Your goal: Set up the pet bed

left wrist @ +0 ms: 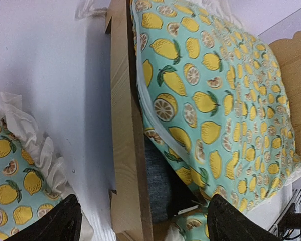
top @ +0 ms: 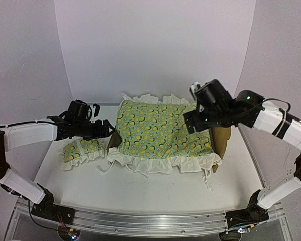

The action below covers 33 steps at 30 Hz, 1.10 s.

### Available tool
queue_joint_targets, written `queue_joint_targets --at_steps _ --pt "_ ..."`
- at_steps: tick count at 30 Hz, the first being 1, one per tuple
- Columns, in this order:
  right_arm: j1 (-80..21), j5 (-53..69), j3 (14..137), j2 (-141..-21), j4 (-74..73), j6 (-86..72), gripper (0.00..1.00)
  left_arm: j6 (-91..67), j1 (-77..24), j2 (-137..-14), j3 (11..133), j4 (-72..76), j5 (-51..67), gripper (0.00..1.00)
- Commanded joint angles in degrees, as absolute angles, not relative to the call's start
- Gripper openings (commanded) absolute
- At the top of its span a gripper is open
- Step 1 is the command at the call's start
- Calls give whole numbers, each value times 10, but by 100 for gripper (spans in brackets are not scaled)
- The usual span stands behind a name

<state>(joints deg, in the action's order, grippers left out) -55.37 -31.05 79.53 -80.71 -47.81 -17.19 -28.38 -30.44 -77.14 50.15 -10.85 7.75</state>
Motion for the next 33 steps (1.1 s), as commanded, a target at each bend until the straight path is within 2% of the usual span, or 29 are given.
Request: queue_joint_targets --at_steps 1,7,10,12,16,22,25,27,29,33 --pt "-442 -405 857 -791 -599 -185 98 -234 -291 -852 565 -46 170 85" --pt "-336 -412 890 -828 -618 -178 92 -247 -302 -883 522 -10 215 70" --pt "-294 -387 892 -852 -603 -165 74 -262 -332 -867 492 -3 211 53" --pt "-276 -371 898 -872 -574 -141 59 -279 -359 -851 475 -3 201 44" --pt "-228 -352 927 -929 -510 -91 44 -321 -421 -812 442 18 165 36" --pt "-157 -293 988 -1033 -387 31 45 -392 -517 -771 405 62 151 35" --pt "-146 -232 1050 -1100 -339 69 50 -401 -585 -791 429 75 128 40" --pt "-142 -196 1124 -1162 -338 77 52 -387 -618 -815 463 81 133 47" --pt "-142 -188 1184 -1202 -338 84 61 -370 -641 -833 485 82 144 55" --pt "-141 -242 1285 -1242 -373 106 89 -341 -647 -804 481 73 124 72"
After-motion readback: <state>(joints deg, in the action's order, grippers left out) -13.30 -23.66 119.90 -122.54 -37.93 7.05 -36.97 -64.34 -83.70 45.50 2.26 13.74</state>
